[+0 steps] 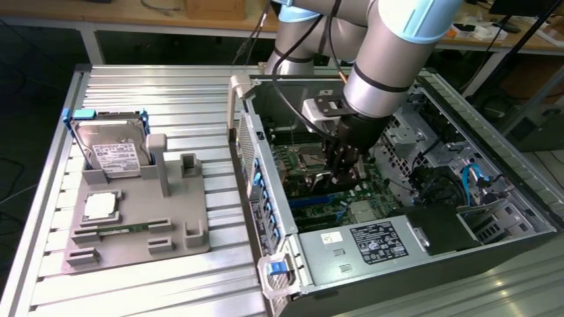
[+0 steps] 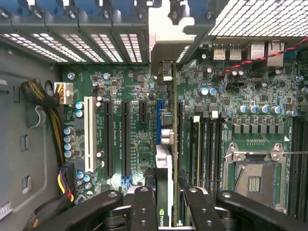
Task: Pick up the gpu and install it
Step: 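Insert the gpu into the slot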
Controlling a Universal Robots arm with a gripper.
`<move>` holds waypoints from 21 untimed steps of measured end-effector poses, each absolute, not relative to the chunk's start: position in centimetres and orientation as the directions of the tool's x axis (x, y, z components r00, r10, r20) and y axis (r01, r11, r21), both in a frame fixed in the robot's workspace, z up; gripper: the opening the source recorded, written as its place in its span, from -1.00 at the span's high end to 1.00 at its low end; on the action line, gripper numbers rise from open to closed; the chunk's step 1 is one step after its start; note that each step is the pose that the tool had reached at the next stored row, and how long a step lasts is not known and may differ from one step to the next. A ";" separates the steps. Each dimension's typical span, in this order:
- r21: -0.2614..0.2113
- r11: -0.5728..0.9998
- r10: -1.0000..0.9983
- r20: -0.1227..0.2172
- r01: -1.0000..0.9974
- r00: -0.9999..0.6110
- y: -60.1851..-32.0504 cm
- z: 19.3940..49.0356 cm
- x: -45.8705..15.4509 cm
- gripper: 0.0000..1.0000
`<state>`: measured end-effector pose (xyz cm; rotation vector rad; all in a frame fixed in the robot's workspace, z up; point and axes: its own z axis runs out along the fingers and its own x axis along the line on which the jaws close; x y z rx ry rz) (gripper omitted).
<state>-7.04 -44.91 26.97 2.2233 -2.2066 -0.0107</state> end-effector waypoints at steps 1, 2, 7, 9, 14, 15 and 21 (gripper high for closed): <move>0.011 -0.008 -1.000 0.002 -1.000 0.008 -45.0 27.0 -7.1 0.46; 0.011 -0.008 -1.000 0.002 -1.000 0.008 -45.2 27.0 -7.2 0.46; 0.011 -0.008 -1.000 0.002 -1.000 0.008 -45.3 27.0 -7.6 0.46; 0.011 -0.008 -1.000 0.001 -1.000 0.008 -45.3 26.9 -7.8 0.46; 0.011 -0.008 -1.000 0.001 -1.000 0.008 -45.3 26.9 -8.1 0.46; 0.011 -0.008 -1.000 0.001 -1.000 0.008 -45.3 26.9 -8.2 0.46; 0.011 -0.008 -1.000 0.001 -1.000 0.008 -45.3 26.9 -8.4 0.46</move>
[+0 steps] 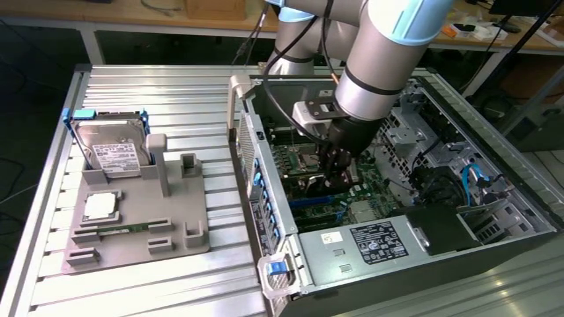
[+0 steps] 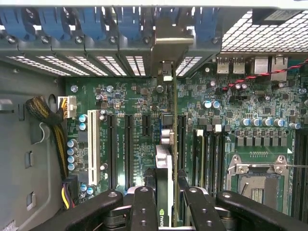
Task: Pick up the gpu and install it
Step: 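Insert the gpu into the slot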
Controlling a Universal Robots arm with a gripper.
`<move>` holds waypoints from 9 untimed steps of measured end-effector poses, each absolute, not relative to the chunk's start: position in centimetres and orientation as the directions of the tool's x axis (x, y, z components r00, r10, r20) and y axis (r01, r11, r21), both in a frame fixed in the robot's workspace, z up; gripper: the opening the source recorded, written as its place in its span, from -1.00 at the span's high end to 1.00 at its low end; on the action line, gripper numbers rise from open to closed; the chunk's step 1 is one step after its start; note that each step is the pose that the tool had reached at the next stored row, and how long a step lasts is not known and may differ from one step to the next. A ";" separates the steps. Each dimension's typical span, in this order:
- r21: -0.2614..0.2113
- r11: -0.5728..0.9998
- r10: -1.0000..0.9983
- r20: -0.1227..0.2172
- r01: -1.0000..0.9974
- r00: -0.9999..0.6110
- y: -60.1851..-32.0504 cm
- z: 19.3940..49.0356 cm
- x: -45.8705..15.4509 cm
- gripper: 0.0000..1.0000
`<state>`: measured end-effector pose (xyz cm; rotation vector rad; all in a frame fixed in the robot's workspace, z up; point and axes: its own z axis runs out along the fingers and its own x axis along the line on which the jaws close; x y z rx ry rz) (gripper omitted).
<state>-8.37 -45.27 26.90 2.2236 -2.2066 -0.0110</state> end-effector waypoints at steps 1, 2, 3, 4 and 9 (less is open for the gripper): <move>0.011 -0.008 -1.000 0.001 -1.000 0.008 -45.3 26.9 -8.4 0.46; 0.011 -0.008 -1.000 0.001 -1.000 0.008 -45.3 26.9 -8.4 0.46; 0.011 -0.007 -1.000 0.001 -1.000 0.007 -45.3 26.9 -8.5 0.46; 0.011 -0.007 -1.000 0.001 -1.000 0.008 -45.3 26.9 -8.5 0.46; 0.009 -0.008 -1.000 0.001 -1.000 0.008 -45.3 26.9 -8.8 0.46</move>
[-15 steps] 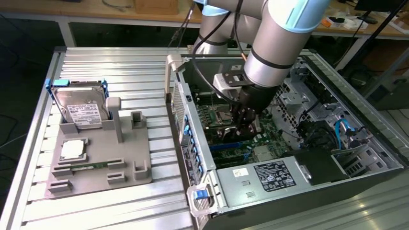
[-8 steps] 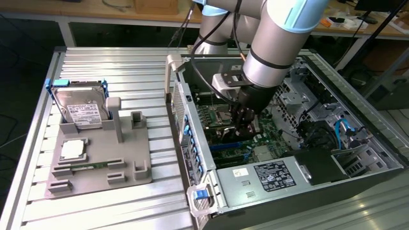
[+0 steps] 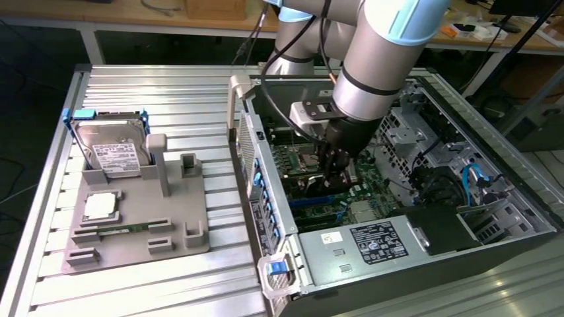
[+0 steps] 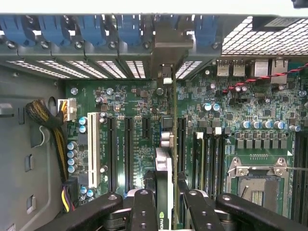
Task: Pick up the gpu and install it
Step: 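Insert the gpu into the slot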
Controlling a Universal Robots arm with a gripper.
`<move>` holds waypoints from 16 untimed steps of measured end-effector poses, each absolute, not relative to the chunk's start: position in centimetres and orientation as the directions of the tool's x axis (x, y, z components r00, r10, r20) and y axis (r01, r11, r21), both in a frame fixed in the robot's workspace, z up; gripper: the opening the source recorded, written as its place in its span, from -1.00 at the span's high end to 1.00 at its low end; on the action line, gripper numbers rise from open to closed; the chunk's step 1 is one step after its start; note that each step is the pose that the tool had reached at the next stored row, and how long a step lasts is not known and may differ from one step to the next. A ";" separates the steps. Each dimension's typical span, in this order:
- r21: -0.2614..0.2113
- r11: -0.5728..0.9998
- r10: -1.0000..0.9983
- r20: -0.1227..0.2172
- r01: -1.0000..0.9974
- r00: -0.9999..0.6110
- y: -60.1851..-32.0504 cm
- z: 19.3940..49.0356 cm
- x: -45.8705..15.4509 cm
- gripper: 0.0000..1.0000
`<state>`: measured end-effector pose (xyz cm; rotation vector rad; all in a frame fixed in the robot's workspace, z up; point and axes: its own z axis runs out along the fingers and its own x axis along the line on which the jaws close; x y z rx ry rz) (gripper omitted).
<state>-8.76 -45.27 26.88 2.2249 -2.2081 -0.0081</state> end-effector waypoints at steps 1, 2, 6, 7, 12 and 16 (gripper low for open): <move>0.008 -0.008 -1.000 0.001 -1.000 0.008 -45.3 26.9 -8.8 0.46; 0.009 -0.008 -1.000 0.001 -1.000 0.008 -45.3 26.9 -8.8 0.46; 0.009 -0.008 -1.000 0.001 -1.000 0.008 -45.3 26.9 -8.8 0.46; 0.009 -0.008 -1.000 0.001 -1.000 0.008 -45.3 26.9 -8.9 0.46; 0.008 -0.007 -1.000 0.001 -1.000 0.008 -45.3 26.7 -8.9 0.46; 0.008 -0.008 -1.000 0.001 -1.000 0.008 -45.3 26.5 -9.0 0.46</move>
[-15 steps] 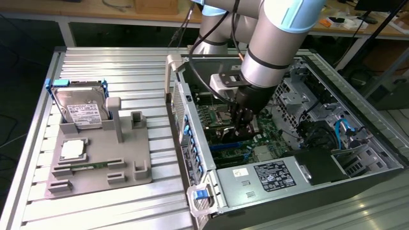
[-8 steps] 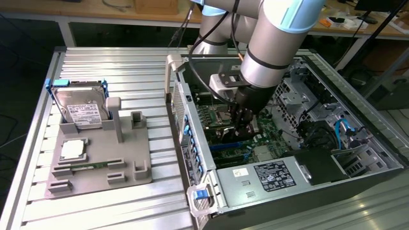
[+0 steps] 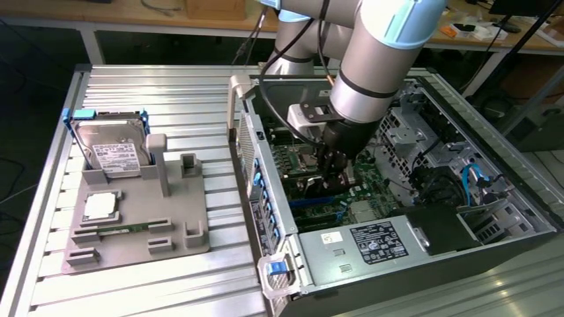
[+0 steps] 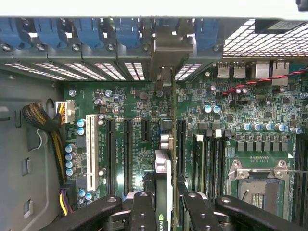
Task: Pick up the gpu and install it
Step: 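Insert the gpu into the slot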
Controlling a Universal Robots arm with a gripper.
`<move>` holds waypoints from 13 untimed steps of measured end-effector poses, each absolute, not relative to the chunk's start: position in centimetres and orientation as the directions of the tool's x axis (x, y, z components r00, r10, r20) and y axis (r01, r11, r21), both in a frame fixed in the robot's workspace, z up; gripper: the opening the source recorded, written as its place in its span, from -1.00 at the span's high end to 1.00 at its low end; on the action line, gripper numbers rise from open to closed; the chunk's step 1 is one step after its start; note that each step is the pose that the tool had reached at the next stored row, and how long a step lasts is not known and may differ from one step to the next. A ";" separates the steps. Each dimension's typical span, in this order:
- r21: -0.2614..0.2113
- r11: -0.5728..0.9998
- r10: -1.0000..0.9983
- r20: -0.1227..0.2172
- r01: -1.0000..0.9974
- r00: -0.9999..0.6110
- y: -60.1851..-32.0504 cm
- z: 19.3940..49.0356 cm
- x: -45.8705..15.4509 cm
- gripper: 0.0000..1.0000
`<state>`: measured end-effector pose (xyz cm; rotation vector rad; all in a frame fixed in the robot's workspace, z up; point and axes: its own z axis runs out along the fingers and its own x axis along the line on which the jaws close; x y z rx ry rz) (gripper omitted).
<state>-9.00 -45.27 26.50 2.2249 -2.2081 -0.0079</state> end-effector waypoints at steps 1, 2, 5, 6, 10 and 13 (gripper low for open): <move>0.009 -0.008 -1.000 0.001 -1.000 0.008 -45.3 26.5 -9.0 0.46; 0.009 -0.008 -1.000 0.001 -1.000 0.008 -45.3 26.4 -9.0 0.46; 0.009 -0.008 -1.000 0.001 -1.000 0.008 -45.3 26.3 -9.0 0.46; 0.009 -0.008 -1.000 0.001 -1.000 0.008 -45.3 26.3 -9.0 0.46; 0.009 -0.008 -1.000 0.001 -1.000 0.008 -45.3 26.2 -9.1 0.46; 0.008 -0.008 -1.000 0.001 -1.000 0.008 -45.3 26.1 -9.1 0.46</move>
